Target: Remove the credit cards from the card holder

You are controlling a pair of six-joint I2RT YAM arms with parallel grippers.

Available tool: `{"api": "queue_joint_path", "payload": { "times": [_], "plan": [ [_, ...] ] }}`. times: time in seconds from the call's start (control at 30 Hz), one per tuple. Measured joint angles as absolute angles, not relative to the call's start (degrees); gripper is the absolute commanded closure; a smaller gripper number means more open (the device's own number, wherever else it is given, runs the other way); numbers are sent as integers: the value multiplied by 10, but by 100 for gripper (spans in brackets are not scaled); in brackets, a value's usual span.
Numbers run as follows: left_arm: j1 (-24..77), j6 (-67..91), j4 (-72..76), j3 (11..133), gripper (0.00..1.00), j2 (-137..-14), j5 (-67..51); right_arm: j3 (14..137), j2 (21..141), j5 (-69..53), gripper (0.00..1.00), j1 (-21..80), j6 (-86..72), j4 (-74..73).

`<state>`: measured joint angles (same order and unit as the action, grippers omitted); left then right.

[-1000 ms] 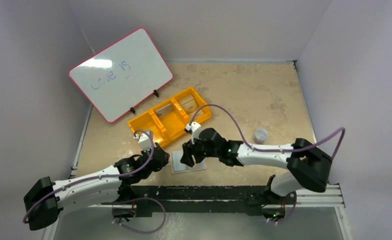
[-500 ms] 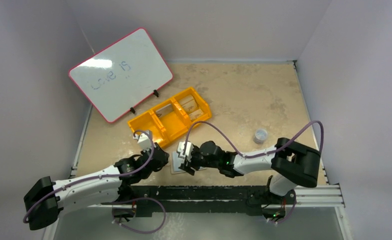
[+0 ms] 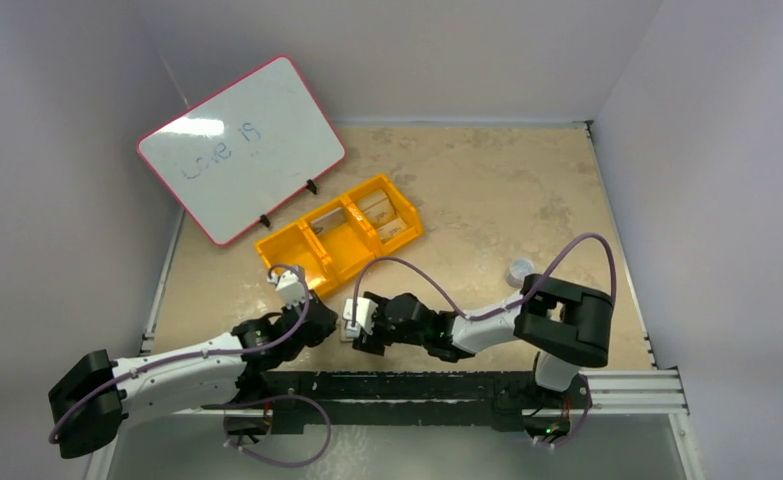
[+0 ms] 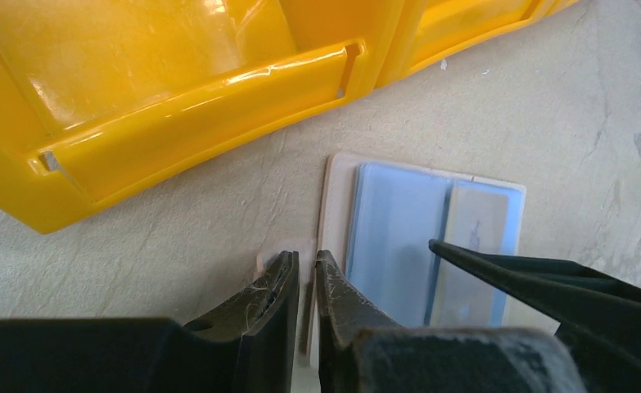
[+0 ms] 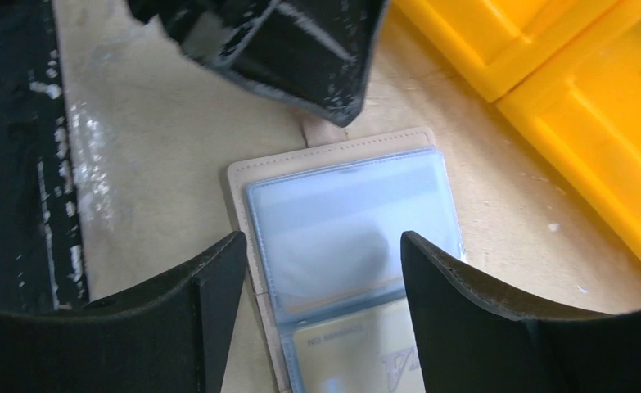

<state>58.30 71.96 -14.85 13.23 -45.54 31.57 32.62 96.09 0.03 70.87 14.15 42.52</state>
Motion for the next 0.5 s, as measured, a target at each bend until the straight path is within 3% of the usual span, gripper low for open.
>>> {"api": "queue_joint_path", "payload": {
  "times": [0.5],
  "plan": [
    [583,724,-102,116,87,-492,307,332,965,72,41,709,115,439]
  ]
}}
